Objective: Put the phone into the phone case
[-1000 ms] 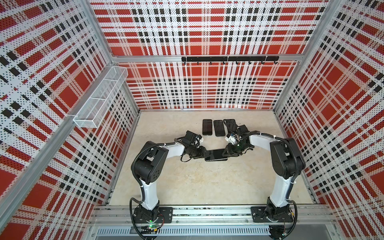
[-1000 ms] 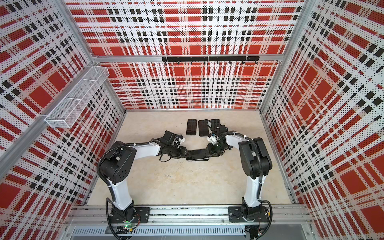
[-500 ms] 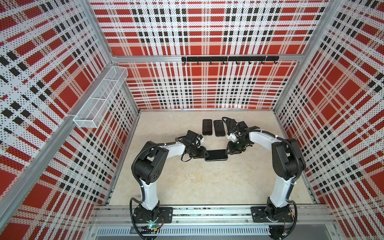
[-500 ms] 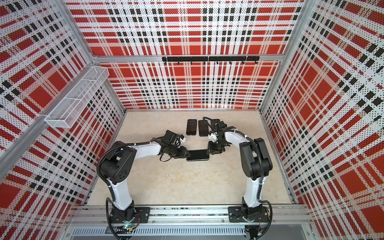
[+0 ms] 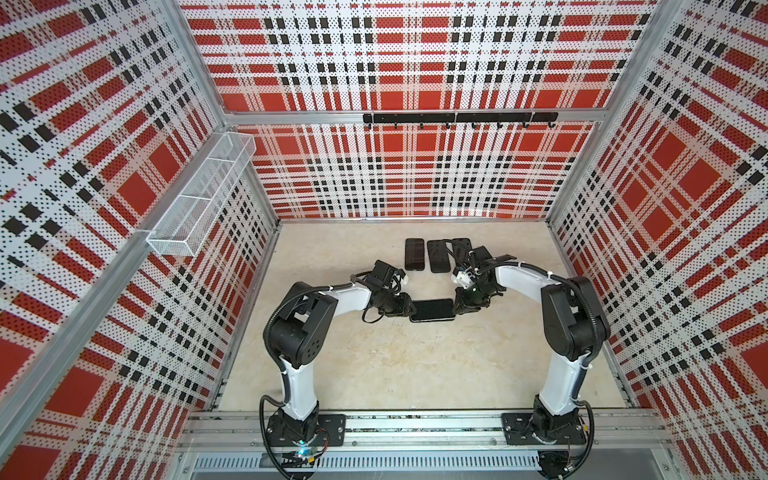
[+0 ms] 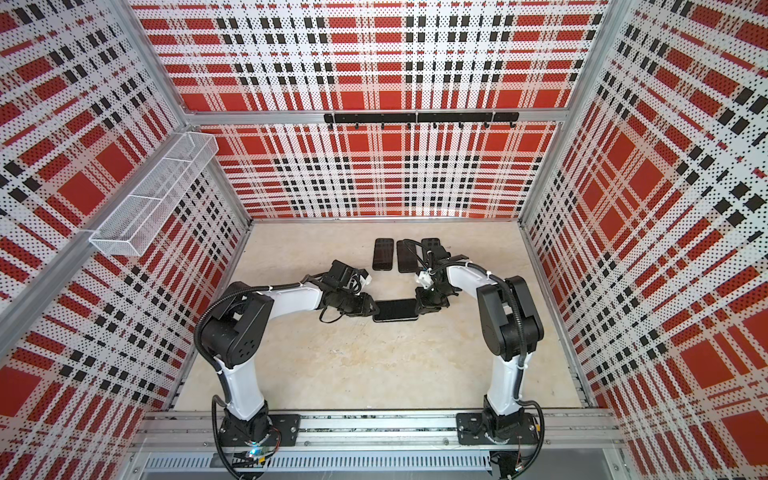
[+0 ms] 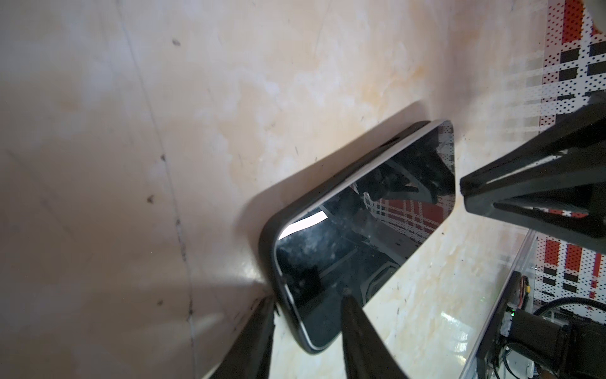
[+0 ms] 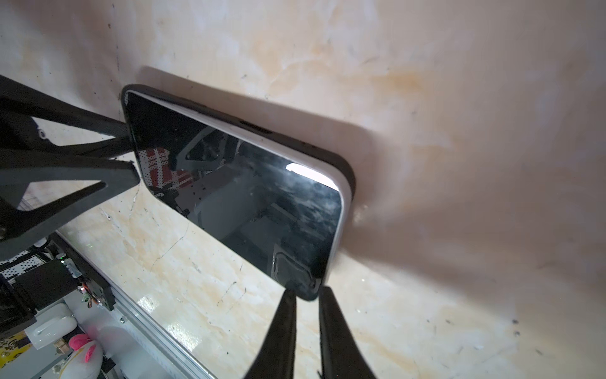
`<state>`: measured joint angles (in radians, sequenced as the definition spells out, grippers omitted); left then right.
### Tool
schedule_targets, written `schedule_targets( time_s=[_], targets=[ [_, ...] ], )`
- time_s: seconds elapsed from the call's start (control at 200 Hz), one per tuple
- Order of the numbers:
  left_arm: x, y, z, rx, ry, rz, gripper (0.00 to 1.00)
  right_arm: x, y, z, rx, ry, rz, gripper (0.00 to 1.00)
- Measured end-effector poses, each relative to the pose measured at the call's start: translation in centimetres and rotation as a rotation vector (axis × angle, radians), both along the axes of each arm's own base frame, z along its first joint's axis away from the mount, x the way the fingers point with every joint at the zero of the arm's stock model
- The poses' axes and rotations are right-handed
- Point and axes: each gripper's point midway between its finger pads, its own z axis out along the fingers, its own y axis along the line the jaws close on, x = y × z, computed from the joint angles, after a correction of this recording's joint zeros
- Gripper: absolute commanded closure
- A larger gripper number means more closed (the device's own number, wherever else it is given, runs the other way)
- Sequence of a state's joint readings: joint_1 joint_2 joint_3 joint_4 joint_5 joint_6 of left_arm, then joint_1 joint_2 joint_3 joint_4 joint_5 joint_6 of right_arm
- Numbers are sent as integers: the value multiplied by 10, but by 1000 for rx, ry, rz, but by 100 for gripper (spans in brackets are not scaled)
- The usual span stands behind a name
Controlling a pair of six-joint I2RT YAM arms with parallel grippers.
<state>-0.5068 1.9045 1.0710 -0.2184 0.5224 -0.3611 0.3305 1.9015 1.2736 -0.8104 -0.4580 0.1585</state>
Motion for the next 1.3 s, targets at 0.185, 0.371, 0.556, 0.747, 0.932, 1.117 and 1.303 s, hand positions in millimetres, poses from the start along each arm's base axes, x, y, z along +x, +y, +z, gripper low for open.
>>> schedule_targets(
  time_s=[0.185,0.371,0.556,0.747,0.932,1.117,1.303],
  targets=[
    [0,0,-1,1,2,0,64,-3,5,-1,8,7,9,87],
    [0,0,-1,0,2,0,65,-8,8,-5,20,34,4,86],
    [0,0,-1,0,2,1,65,-5,5,-3,-5,22,-16,78],
    [0,0,-1,0,3,1,64,0,-8,-3,-88,-19,-37,67],
    [0,0,-1,0,3,1,64,1,-9,-7,-100,-13,-45,74],
    [0,0,-1,0,3,1,64,-1,-2,-10,-84,-4,-39,84],
    [0,0,-1,0,3,2,64,-2,0,-9,-74,4,-42,89]
  ],
)
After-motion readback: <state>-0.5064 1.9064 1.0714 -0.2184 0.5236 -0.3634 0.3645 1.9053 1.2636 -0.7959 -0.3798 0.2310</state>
